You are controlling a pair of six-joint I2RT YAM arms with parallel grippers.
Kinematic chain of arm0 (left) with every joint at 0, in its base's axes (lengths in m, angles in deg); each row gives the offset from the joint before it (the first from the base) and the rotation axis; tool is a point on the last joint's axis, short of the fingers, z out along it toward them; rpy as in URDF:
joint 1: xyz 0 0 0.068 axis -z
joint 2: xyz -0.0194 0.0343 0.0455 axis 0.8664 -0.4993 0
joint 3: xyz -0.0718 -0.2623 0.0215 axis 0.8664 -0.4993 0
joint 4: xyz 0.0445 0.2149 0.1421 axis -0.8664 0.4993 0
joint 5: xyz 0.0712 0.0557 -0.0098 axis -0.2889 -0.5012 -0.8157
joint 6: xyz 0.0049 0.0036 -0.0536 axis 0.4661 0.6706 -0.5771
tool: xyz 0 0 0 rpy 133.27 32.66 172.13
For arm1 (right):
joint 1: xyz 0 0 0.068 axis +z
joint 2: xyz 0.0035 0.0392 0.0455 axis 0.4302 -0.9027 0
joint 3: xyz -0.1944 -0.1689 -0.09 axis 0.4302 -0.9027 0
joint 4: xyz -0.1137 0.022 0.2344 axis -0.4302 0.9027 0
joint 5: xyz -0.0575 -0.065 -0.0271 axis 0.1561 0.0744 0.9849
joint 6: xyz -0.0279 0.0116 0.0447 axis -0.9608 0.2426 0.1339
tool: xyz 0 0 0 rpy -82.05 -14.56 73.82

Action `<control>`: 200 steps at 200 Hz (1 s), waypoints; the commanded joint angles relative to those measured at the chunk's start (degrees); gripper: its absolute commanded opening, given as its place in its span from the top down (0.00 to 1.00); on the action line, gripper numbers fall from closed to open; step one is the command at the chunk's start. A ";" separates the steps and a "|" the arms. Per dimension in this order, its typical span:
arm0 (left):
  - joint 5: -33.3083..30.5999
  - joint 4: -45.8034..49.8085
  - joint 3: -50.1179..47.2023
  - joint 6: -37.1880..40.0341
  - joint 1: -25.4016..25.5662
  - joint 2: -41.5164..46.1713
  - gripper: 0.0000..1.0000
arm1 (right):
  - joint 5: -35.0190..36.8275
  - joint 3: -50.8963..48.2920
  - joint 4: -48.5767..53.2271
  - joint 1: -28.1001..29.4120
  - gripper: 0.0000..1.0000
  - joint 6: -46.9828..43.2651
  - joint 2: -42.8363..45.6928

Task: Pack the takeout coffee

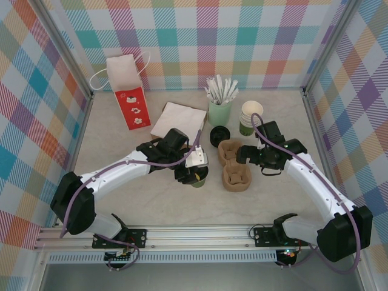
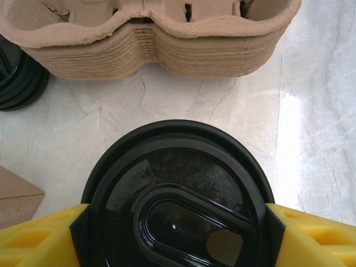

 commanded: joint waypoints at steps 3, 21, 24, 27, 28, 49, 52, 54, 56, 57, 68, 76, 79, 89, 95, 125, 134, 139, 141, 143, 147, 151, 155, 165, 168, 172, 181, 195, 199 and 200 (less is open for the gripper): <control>1.75 0.23 1.33 0.55 0.79 -0.65 0.27 | -0.69 -0.30 -0.41 -0.25 0.00 -0.82 -0.17; 1.76 0.48 1.12 0.48 0.85 -0.79 0.26 | -0.76 -0.48 -0.41 -0.25 0.00 -0.76 -0.10; 1.76 0.51 1.10 0.52 0.84 -0.74 0.26 | -0.78 -0.52 -0.49 -0.27 0.00 -0.74 -0.10; 1.68 0.53 1.10 0.53 0.83 -0.82 0.26 | -0.84 -0.53 -0.50 -0.25 0.00 -0.69 -0.10; 1.68 0.53 1.10 0.50 0.81 -0.86 0.26 | -0.85 -0.55 -0.50 -0.25 0.00 -0.67 -0.10; 1.32 0.75 1.20 0.67 0.83 -1.09 0.25 | -1.47 -0.57 -0.59 -0.26 0.00 -0.65 -0.19; 1.25 0.64 1.20 0.68 0.86 -1.16 0.25 | -1.54 -0.57 -0.59 -0.27 0.00 -0.67 -0.27; 1.24 0.63 1.21 0.70 0.85 -1.17 0.25 | -1.63 -0.52 -0.59 -0.26 0.00 -0.66 -0.27; 1.21 0.62 1.28 0.67 0.85 -1.24 0.25 | -1.65 -0.49 -0.59 -0.25 0.00 -0.67 -0.28; 1.18 0.62 1.28 0.66 0.82 -1.25 0.24 | -1.66 -0.48 -0.59 -0.25 0.00 -0.66 -0.28; 0.98 0.51 1.36 0.69 0.79 -1.44 0.23 | -1.96 -0.39 -0.52 -0.27 0.00 -0.71 -0.42; 0.97 0.52 1.37 0.66 0.83 -1.45 0.21 | -2.16 -0.30 -0.49 -0.25 0.00 -0.66 -0.41; 1.01 0.46 1.44 0.63 0.86 -1.45 0.21 | -2.25 -0.24 -0.41 -0.25 0.00 -0.76 -0.42; 0.87 0.49 1.54 0.61 0.81 -1.46 0.19 | -2.51 -0.03 -0.26 -0.26 0.00 -0.79 -0.37; 0.75 0.49 1.54 0.48 0.84 -1.40 0.18 | -2.75 0.17 -0.17 -0.26 0.00 -0.82 -0.43; -0.06 0.59 1.67 0.54 0.87 -0.44 0.13 | -4.11 1.24 0.49 -0.29 0.00 -1.04 -0.28; -0.26 0.54 1.70 0.40 0.86 0.15 0.11 | -4.82 1.73 0.64 -0.25 0.00 -1.09 -0.15; -0.31 0.47 1.55 0.30 0.80 0.51 0.10 | -5.43 2.01 0.64 -0.26 0.00 -1.16 -0.06; -0.27 0.45 1.50 0.19 0.81 0.72 0.09 | -5.68 2.12 0.66 -0.25 0.00 -1.11 -0.07; -0.24 0.38 1.46 0.10 0.79 0.92 0.09 | -5.87 2.26 0.67 -0.25 0.00 -1.16 -0.01; -0.18 0.29 1.40 -0.03 0.84 1.33 0.08 | -6.39 2.52 0.63 -0.25 0.00 -1.09 0.10; -0.17 0.20 1.37 -0.28 0.87 1.74 0.07 | -7.09 2.74 0.55 -0.25 0.00 -1.09 0.20; -0.19 -0.07 1.23 -0.55 0.87 2.18 0.06 | -7.91 2.96 0.53 -0.25 0.00 -1.17 0.31; -0.02 -0.82 0.71 -1.30 0.84 3.83 0.05 | -10.08 3.59 0.15 -0.25 0.00 -1.22 0.37; 0.00 -1.16 0.48 -1.62 0.77 4.41 0.05 | -10.77 3.79 0.08 -0.25 0.00 -1.20 0.43; 0.08 -1.83 0.09 -2.08 0.71 5.29 0.05 | -11.74 4.05 -0.12 -0.17 0.01 -1.11 0.37; 0.39 -4.26 -1.36 -3.86 0.55 7.65 0.04 | -13.96 4.51 -0.64 0.00 0.03 -0.71 0.36; 1.60 -8.51 -4.02 -7.90 -0.41 11.74 0.03 | -16.74 5.21 -1.77 0.92 0.07 0.10 0.04; 1.62 -9.81 -4.71 -9.25 -0.72 12.81 0.03 | -17.29 5.43 -2.02 1.37 0.07 0.41 -0.15; 1.60 -10.13 -4.92 -9.70 -0.76 13.02 0.03 | -17.52 5.52 -2.24 1.63 0.08 0.58 -0.27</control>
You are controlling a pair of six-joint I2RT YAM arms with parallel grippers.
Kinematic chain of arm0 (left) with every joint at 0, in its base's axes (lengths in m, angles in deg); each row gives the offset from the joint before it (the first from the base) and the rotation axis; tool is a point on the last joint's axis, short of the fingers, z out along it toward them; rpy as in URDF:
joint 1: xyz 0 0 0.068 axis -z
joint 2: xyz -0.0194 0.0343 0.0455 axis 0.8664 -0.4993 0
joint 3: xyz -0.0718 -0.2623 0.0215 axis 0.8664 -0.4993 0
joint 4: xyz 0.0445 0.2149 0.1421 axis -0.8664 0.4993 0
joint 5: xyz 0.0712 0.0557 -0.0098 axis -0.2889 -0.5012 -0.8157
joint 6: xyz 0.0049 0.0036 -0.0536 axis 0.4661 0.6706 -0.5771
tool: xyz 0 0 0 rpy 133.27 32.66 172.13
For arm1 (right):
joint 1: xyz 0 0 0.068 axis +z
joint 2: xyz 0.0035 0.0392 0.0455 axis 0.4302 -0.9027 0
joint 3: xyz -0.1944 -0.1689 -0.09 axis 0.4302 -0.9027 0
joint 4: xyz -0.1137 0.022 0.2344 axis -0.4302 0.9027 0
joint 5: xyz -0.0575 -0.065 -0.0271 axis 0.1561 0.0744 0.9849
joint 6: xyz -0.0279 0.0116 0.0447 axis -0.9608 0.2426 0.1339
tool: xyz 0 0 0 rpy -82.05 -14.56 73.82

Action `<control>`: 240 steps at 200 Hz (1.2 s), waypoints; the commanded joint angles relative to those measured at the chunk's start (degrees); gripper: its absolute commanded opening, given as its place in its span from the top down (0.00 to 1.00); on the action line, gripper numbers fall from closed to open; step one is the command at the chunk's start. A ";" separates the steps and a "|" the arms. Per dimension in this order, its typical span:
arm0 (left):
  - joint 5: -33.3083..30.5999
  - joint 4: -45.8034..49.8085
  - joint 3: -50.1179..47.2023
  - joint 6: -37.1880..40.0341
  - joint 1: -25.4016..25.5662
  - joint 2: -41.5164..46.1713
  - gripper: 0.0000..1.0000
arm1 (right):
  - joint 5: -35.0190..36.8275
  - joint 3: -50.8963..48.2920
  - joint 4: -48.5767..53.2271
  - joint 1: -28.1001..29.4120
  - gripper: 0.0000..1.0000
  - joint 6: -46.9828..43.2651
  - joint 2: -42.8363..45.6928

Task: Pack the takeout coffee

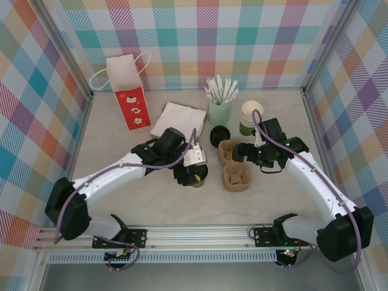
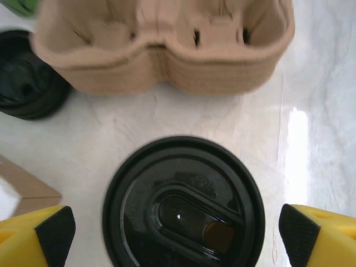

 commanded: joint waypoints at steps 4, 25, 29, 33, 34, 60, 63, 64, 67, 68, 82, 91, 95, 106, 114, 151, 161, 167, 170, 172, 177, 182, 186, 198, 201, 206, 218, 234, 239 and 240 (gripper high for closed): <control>1.55 -8.19 -3.65 -8.09 -1.01 8.05 0.03 | -7.29 2.91 -2.27 2.00 0.09 0.89 -0.39; -2.31 -11.65 -6.32 -14.62 -1.87 12.61 0.04 | -8.91 5.05 -3.31 5.83 0.14 2.19 -3.31; -3.07 -11.88 -6.76 -15.99 -2.04 13.29 0.05 | -8.97 5.57 -3.26 6.70 0.16 2.35 -4.04; -3.74 -12.00 -6.97 -17.63 -2.23 14.04 0.05 | -9.05 6.14 -3.32 7.60 0.17 2.48 -4.89; -3.89 -12.05 -7.09 -17.99 -2.25 14.16 0.05 | -9.05 6.30 -3.37 7.89 0.18 2.48 -5.08; -12.58 -10.39 -7.98 -31.15 -3.00 16.99 0.06 | -9.50 9.61 -4.19 13.42 0.23 3.22 -10.59; -13.58 -10.03 -7.74 -32.76 -3.14 17.06 0.06 | -9.54 9.95 -4.33 13.98 0.23 3.36 -11.28; -14.04 -8.91 -7.65 -33.20 -3.14 16.99 0.05 | -9.52 10.05 -4.36 14.45 0.23 3.37 -11.28; -15.05 -7.22 -7.40 -34.67 -3.29 16.95 0.06 | -9.43 10.39 -4.50 14.92 0.24 3.49 -11.91; -15.35 -6.76 -7.35 -35.17 -3.30 16.89 0.06 | -9.42 10.45 -4.53 15.06 0.24 3.47 -12.10; -17.53 -1.25 -5.41 -41.57 -4.72 15.38 0.07 | -9.14 11.56 -5.04 16.94 0.26 3.98 -14.89; -15.81 1.24 -4.58 -45.14 -6.00 14.05 0.08 | -9.05 12.27 -4.95 17.64 0.30 4.25 -16.84; -14.76 1.88 -4.35 -46.46 -6.47 13.51 0.09 | -9.05 12.52 -4.92 17.81 0.31 4.33 -17.41; -12.41 2.71 -3.88 -49.49 -7.30 11.87 0.11 | -8.98 13.39 -4.22 18.22 0.34 4.34 -19.22; -10.64 3.00 -3.66 -51.02 -7.60 10.70 0.12 | -8.64 13.94 -3.51 18.44 0.36 4.34 -20.26; -3.24 -1.39 -4.47 -55.62 -7.85 6.27 0.16 | -8.95 14.81 -1.31 18.58 0.44 4.63 -23.13; -2.45 -2.15 -4.57 -55.74 -7.81 5.39 0.17 | -9.48 14.81 -1.36 18.63 0.45 4.62 -23.52; -2.00 -2.37 -4.50 -55.63 -7.85 4.76 0.17 | -9.73 14.85 -1.33 18.63 0.46 4.64 -23.78; -1.75 -2.29 -4.48 -55.45 -7.82 4.50 0.17 | -9.82 14.81 -1.32 18.63 0.46 4.68 -23.93; -1.65 -2.26 -4.44 -55.42 -7.83 4.34 0.18 | -9.86 14.81 -1.31 18.63 0.47 4.75 -23.99; -1.42 -2.18 -4.33 -55.27 -7.93 3.83 0.19 | -9.92 14.87 -1.16 18.64 0.47 4.79 -24.22; -1.05 -2.02 -4.19 -55.18 -7.83 3.29 0.20 | -9.94 14.90 -0.99 18.70 0.48 4.67 -24.44; -0.74 -1.92 -4.19 -54.96 -7.81 2.94 0.21 | -9.93 14.98 -0.94 18.71 0.48 4.68 -24.57; -0.55 -1.35 -4.20 -54.63 -7.82 1.99 0.23 | -9.93 15.06 -0.72 18.71 0.49 4.60 -24.93; -0.49 -1.26 -4.20 -54.53 -7.81 1.86 0.24 | -9.93 15.09 -0.70 18.71 0.49 4.58 -25.02; -0.30 -0.90 -4.14 -54.20 -7.80 1.48 0.24 | -10.00 15.07 -0.61 18.71 0.50 4.60 -25.19; -0.22 0.15 -3.97 -53.25 -7.80 0.89 0.26 | -10.53 15.01 -0.41 18.70 0.51 4.44 -25.53; 0.18 0.77 -3.98 -52.41 -7.82 0.28 0.27 | -10.98 14.90 -0.27 18.82 0.51 4.51 -26.12; 0.03 0.92 -4.10 -52.29 -7.80 0.14 0.27 | -11.07 14.94 -0.05 18.80 0.52 4.43 -26.27; 0.06 0.96 -4.12 -52.28 -7.80 0.09 0.28 | -11.07 15.01 0.02 18.80 0.52 4.43 -26.32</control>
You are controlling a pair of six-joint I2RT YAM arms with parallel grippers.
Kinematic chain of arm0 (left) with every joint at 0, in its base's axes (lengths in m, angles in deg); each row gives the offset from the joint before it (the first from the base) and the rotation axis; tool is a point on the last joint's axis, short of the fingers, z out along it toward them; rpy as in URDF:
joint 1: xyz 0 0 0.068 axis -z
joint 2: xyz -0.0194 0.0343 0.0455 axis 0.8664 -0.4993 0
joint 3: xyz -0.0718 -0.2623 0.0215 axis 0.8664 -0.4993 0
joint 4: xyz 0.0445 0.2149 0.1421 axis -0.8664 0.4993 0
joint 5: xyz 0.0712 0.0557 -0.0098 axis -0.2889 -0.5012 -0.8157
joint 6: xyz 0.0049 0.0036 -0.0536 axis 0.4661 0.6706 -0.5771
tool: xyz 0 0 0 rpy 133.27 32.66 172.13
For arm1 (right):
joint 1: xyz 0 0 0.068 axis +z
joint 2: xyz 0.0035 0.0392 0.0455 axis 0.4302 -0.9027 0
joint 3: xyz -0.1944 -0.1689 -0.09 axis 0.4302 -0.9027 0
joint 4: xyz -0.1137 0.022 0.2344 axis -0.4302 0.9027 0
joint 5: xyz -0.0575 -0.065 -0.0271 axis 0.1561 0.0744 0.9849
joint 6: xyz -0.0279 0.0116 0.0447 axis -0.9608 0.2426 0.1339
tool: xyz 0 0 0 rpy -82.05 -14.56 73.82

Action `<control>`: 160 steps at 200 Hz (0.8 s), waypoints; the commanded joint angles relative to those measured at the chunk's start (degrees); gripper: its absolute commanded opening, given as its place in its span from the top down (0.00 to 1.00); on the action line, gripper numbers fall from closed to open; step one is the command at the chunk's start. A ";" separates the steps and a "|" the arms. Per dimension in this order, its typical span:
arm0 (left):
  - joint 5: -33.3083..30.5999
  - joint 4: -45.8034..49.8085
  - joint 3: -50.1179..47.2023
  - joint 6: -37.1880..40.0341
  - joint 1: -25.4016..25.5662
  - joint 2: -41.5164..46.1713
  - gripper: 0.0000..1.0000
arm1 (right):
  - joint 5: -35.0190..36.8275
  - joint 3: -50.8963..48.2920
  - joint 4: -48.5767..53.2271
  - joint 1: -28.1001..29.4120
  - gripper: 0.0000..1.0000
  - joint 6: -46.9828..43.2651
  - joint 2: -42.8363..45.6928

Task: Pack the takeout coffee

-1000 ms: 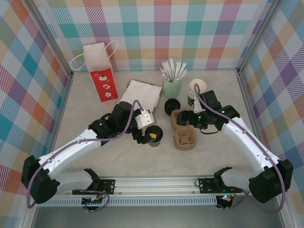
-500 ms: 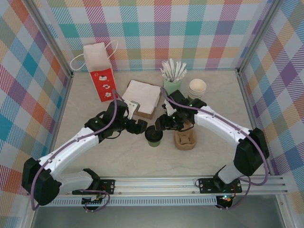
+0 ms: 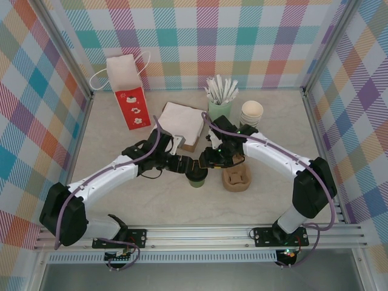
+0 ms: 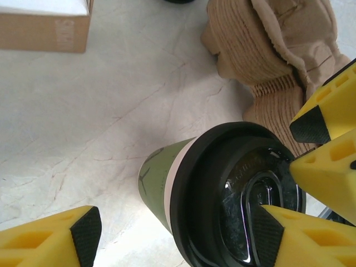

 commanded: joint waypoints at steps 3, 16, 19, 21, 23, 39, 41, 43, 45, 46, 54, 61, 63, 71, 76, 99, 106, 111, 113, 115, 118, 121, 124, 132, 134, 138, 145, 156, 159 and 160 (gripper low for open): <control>1.75 1.97 1.13 1.39 -0.35 -0.87 0.28 | -1.74 1.52 2.20 0.47 0.52 0.19 -1.49; 1.60 2.44 0.82 1.67 -0.35 -1.36 0.29 | -1.49 1.58 2.81 0.57 0.52 0.06 -1.87; 1.50 2.58 0.80 1.76 -0.35 -1.50 0.29 | -1.38 1.53 3.06 0.57 0.52 0.09 -1.92; 1.49 2.71 0.80 1.84 -0.35 -1.57 0.30 | -1.29 1.52 3.12 0.57 0.53 0.10 -1.92; 1.49 2.80 0.73 1.88 -0.37 -1.67 0.30 | -1.24 1.52 3.22 0.57 0.53 -0.01 -1.99; 1.16 3.29 0.46 2.16 -0.35 -2.29 0.32 | -1.06 1.28 3.75 0.57 0.53 0.04 -2.10; 1.12 3.37 0.43 2.22 -0.35 -2.34 0.32 | -1.03 1.26 3.79 0.57 0.53 0.04 -2.17; 1.13 3.39 0.38 2.28 -0.35 -2.41 0.32 | -1.02 1.26 3.92 0.57 0.54 0.04 -2.18; 1.18 3.39 0.25 2.25 -0.35 -2.50 0.32 | -1.02 1.19 3.95 0.57 0.54 0.02 -2.19; 1.20 3.39 0.22 2.29 -0.35 -2.51 0.32 | -1.02 1.18 3.94 0.66 0.54 -0.03 -2.19; 1.22 3.54 0.15 2.33 -0.40 -2.77 0.33 | -0.94 1.08 4.22 0.65 0.54 0.00 -2.29; 1.22 3.52 -0.11 2.38 -0.37 -2.92 0.33 | -0.78 1.12 4.53 0.62 0.55 0.00 -2.53; 1.22 3.56 -0.15 2.41 -0.36 -2.95 0.34 | -0.72 1.09 4.60 0.65 0.55 0.01 -2.56; 1.06 3.70 -0.35 2.51 -0.39 -3.12 0.34 | -0.67 1.09 4.93 0.71 0.55 -0.08 -2.78; 0.85 3.97 -0.37 2.55 -0.36 -3.22 0.35 | -0.59 1.19 5.11 0.66 0.55 -0.14 -2.87; 0.19 4.86 -1.24 2.93 -0.40 -3.23 0.36 | -0.49 1.18 5.40 0.66 0.55 -0.17 -3.07; 0.00 5.12 -1.49 3.03 -0.36 -3.09 0.37 | -0.49 1.17 5.46 0.68 0.55 -0.17 -3.15; -0.05 5.26 -1.65 3.05 -0.35 -2.99 0.37 | -0.49 1.22 5.53 0.66 0.55 -0.22 -3.29; -0.11 5.35 -1.70 3.04 -0.35 -3.01 0.37 | -0.49 1.25 5.52 0.71 0.55 -0.29 -3.32; -0.12 5.33 -1.87 3.06 -0.35 -2.98 0.37 | -0.49 1.25 5.56 0.67 0.55 -0.31 -3.40; -0.08 5.36 -1.92 3.00 -0.39 -2.94 0.37 | -0.49 1.32 5.70 0.66 0.55 -0.28 -3.42; -0.08 5.34 -2.09 2.98 -0.36 -2.89 0.37 | -0.49 1.34 5.76 0.66 0.55 -0.31 -3.50; -0.09 5.37 -2.24 2.95 -0.40 -2.88 0.38 | -0.44 1.34 5.83 0.66 0.55 -0.38 -3.57; 0.00 5.51 -2.49 2.95 -0.37 -2.88 0.38 | -0.49 1.34 5.96 0.66 0.55 -0.41 -3.76; -0.01 5.55 -2.55 2.95 -0.36 -2.88 0.38 | -0.49 1.34 6.04 0.66 0.55 -0.36 -3.81; -0.01 5.63 -2.74 2.95 -0.42 -3.01 0.38 | -0.49 1.39 6.09 0.66 0.56 -0.41 -3.83; -0.11 5.83 -2.96 2.95 -0.35 -2.97 0.38 | -0.49 1.41 6.21 0.65 0.55 -0.44 -3.95; -0.19 5.88 -3.39 2.86 -0.40 -2.96 0.38 | -0.43 1.45 6.43 0.66 0.56 -0.53 -4.12; -0.18 5.86 -3.44 2.86 -0.36 -2.96 0.38 | -0.41 1.42 6.47 0.66 0.55 -0.58 -4.10; -0.18 5.86 -3.43 2.86 -0.35 -3.01 0.38 | -0.40 1.43 6.47 0.66 0.55 -0.59 -4.11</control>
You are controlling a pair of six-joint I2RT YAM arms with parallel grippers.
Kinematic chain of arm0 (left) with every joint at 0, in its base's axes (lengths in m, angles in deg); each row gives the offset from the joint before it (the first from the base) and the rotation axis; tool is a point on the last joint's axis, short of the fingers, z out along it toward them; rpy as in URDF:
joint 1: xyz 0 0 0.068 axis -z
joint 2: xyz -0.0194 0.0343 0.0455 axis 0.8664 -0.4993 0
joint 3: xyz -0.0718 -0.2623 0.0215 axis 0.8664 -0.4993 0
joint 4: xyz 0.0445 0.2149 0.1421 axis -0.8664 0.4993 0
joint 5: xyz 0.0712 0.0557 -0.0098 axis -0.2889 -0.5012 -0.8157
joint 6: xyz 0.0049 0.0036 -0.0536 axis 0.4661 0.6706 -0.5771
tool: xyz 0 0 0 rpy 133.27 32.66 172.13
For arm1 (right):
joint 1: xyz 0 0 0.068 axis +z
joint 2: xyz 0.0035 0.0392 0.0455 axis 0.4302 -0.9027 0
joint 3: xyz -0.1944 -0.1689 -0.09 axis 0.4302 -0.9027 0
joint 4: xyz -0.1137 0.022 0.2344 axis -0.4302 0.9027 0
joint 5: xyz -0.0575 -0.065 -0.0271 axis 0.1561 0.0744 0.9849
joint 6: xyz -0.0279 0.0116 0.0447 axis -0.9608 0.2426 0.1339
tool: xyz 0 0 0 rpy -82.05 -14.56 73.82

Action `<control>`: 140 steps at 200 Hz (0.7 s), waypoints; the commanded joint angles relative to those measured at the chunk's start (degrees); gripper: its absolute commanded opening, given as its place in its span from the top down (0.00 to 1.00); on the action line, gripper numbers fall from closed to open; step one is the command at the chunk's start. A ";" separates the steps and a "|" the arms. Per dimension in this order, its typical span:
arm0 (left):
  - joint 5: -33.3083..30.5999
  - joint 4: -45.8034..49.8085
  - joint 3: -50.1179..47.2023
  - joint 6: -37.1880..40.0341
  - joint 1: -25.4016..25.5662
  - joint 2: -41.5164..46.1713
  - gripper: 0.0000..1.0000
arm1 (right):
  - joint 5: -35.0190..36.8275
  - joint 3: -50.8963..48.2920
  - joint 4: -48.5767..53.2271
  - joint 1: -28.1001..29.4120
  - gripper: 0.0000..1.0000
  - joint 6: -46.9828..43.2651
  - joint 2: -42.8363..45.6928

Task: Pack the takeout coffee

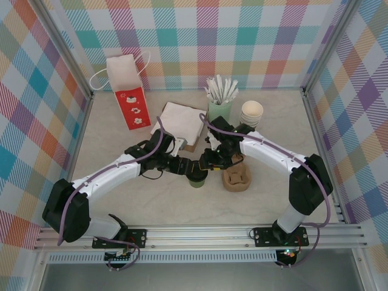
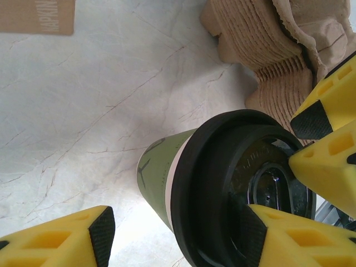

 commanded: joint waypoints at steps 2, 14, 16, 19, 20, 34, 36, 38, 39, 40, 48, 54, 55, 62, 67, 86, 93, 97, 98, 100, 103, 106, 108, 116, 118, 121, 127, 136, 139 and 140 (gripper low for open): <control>-1.60 5.53 -3.16 1.29 -0.35 -1.10 0.38 | 0.08 0.29 4.29 0.38 0.55 -0.54 -1.91; -1.61 5.53 -3.57 1.26 -0.35 -1.00 0.38 | 0.17 0.36 4.49 0.40 0.56 -0.59 -1.95; -1.65 5.53 -3.65 1.17 -0.37 -1.00 0.38 | 0.17 0.40 4.49 0.40 0.55 -0.64 -1.98; -1.62 5.53 -3.65 1.16 -0.35 -1.00 0.39 | 0.17 0.37 4.57 0.40 0.55 -0.57 -2.00; -1.61 5.53 -3.69 1.14 -0.35 -1.00 0.39 | 0.17 0.36 4.57 0.40 0.55 -0.57 -1.97; -1.44 5.62 -4.15 1.17 -0.35 -1.00 0.39 | 0.17 0.36 4.75 0.40 0.55 -0.58 -2.04; -1.43 5.62 -4.21 1.06 -0.37 -1.00 0.39 | 0.17 0.38 4.84 0.40 0.55 -0.57 -2.09; -1.43 5.68 -4.31 1.03 -0.40 -1.04 0.39 | 0.17 0.34 4.86 0.44 0.55 -0.61 -2.09; -1.43 5.65 -4.37 1.03 -0.38 -1.02 0.39 | 0.17 0.31 4.85 0.42 0.55 -0.58 -2.10; -1.38 5.67 -4.40 1.03 -0.36 -1.01 0.39 | 0.17 0.29 4.89 0.41 0.55 -0.62 -2.11; -1.26 5.64 -4.70 1.02 -0.43 -1.00 0.39 | 0.17 0.27 5.04 0.40 0.56 -0.69 -2.19; -1.30 5.69 -4.88 0.96 -0.36 -1.00 0.39 | 0.23 0.27 5.17 0.44 0.56 -0.67 -2.21; -1.27 5.65 -4.92 0.95 -0.36 -1.00 0.39 | 0.24 0.27 5.18 0.38 0.56 -0.66 -2.25; -1.21 5.68 -5.30 0.89 -0.36 -1.00 0.39 | 0.22 0.27 5.28 0.40 0.56 -0.80 -2.28; -1.23 5.68 -5.47 0.85 -0.35 -0.93 0.39 | 0.25 0.21 5.36 0.45 0.56 -0.81 -2.35; -1.25 5.45 -6.58 0.56 -0.35 -0.61 0.39 | 0.34 0.08 5.72 0.42 0.56 -0.86 -2.54; -1.37 5.41 -6.95 0.33 -0.36 -0.48 0.39 | 0.42 0.02 5.78 0.42 0.56 -0.91 -2.59; -1.42 5.29 -7.20 0.27 -0.36 -0.45 0.40 | 0.42 0.05 5.79 0.40 0.56 -0.86 -2.64; -1.43 5.28 -7.22 0.25 -0.35 -0.37 0.40 | 0.43 0.03 5.80 0.44 0.56 -0.89 -2.60; -1.43 5.20 -7.31 0.24 -0.35 -0.31 0.40 | 0.43 0.02 5.89 0.45 0.56 -0.91 -2.63; -1.43 5.13 -7.40 0.16 -0.35 -0.32 0.40 | 0.43 0.01 5.94 0.42 0.56 -0.96 -2.72; -1.43 5.13 -7.55 0.12 -0.35 -0.30 0.40 | 0.43 -0.07 6.03 0.41 0.56 -0.99 -2.75; -1.36 5.05 -7.58 0.07 -0.39 -0.32 0.40 | 0.43 -0.08 6.00 0.47 0.56 -0.95 -2.80; -1.34 4.94 -7.87 -0.11 -0.35 -0.29 0.40 | 0.34 -0.07 6.06 0.42 0.56 -1.01 -2.86; -1.36 4.96 -7.95 -0.18 -0.35 -0.29 0.40 | 0.34 -0.08 6.09 0.47 0.56 -1.02 -2.94; -1.34 4.84 -8.03 -0.25 -0.35 -0.29 0.40 | 0.34 -0.08 6.26 0.45 0.56 -1.05 -2.99; -1.30 4.74 -8.11 -0.35 -0.37 -0.30 0.40 | 0.34 -0.02 6.32 0.46 0.56 -1.01 -3.07; -1.18 4.48 -8.47 -0.55 -0.35 -0.21 0.40 | 0.34 -0.01 6.42 0.40 0.56 -1.09 -3.09; -1.22 4.47 -8.63 -0.57 -0.35 -0.21 0.40 | 0.34 -0.07 6.42 0.47 0.56 -1.11 -3.20; -1.19 4.47 -8.68 -0.67 -0.35 -0.21 0.40 | 0.34 -0.07 6.42 0.48 0.56 -1.10 -3.23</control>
